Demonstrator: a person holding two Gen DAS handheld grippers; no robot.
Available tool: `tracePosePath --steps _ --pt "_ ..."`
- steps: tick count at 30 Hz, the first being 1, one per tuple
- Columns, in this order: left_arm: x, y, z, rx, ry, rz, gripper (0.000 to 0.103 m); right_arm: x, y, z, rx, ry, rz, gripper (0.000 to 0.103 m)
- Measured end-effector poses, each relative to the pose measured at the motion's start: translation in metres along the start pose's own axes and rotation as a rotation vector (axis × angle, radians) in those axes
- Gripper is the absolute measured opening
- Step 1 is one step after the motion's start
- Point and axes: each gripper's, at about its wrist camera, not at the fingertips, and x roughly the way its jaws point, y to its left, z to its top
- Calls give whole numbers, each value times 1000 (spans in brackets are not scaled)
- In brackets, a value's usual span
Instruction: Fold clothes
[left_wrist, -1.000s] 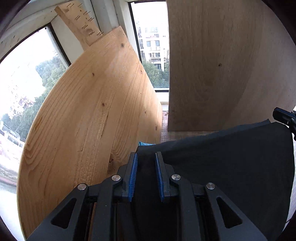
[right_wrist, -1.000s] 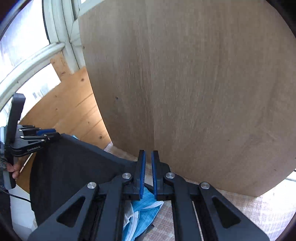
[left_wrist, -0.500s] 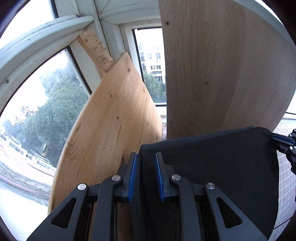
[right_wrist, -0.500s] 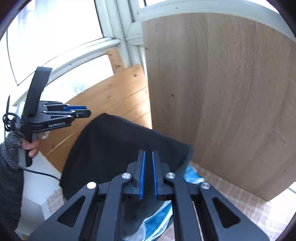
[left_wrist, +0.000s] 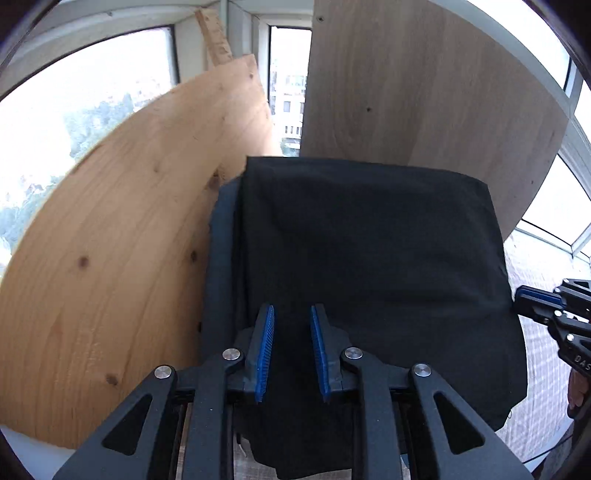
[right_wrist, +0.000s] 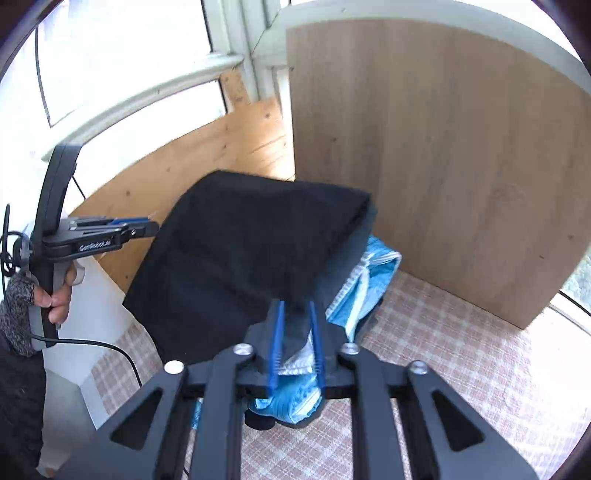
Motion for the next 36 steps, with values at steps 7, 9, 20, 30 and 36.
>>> tracePosePath --steps 7,9,20,30,36 --pt "-90 -22 -68 -55 -174 -31 68 -70 -13 -77 196 -43 -208 76" --pt "-100 -39 -88 -42 -159 -44 70 -79 -19 -91 217 -17 -208 76" --pt "-134 -125 -165 -14 -84 20 73 -124 -20 -131 136 -23 -221 76" --pt "-142 -194 -205 -113 -37 98 76 -168 -61 -172 46 -6 -138 76" --pt "-163 -242 -233 -164 -47 154 78 -189 -90 -198 -13 -1 -102 77"
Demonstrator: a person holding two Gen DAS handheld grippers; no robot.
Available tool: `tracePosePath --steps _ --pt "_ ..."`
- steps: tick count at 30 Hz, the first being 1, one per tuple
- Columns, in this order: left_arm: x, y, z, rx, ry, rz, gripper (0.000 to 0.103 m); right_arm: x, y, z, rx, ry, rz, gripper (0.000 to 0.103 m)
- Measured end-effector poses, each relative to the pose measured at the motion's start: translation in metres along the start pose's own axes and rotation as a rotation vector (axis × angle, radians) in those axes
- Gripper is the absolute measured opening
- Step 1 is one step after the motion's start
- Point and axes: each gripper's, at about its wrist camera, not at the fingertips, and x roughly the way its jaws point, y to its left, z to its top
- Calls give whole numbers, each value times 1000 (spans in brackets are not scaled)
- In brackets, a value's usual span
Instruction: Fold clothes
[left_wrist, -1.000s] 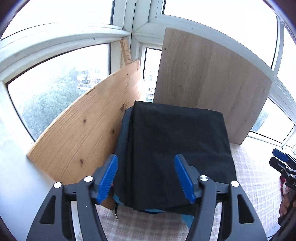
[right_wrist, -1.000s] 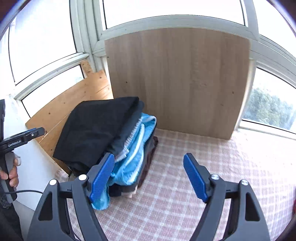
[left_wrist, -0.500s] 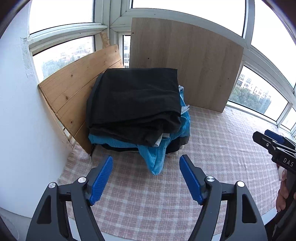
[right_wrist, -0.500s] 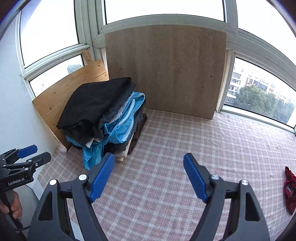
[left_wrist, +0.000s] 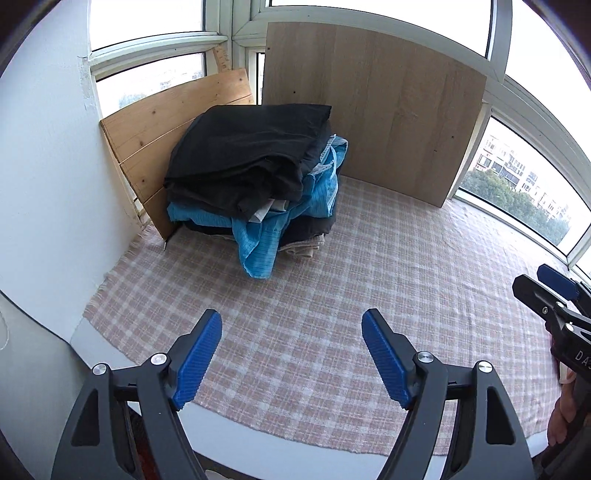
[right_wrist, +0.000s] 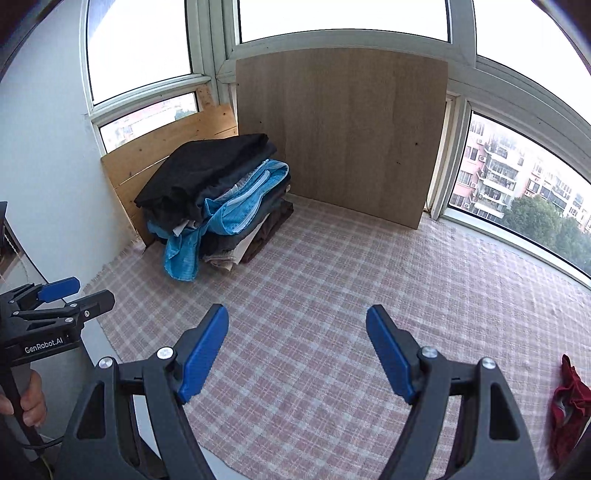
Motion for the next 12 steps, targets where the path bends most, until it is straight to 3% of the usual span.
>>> tracePosePath --steps 5,12 --pt "-15 -21 -25 -61 6 46 78 -7 -22 -19 -15 33 30 77" --pt "-34 -42 -42 -89 -11 99 78 -22 -35 -25 -35 2 35 76"
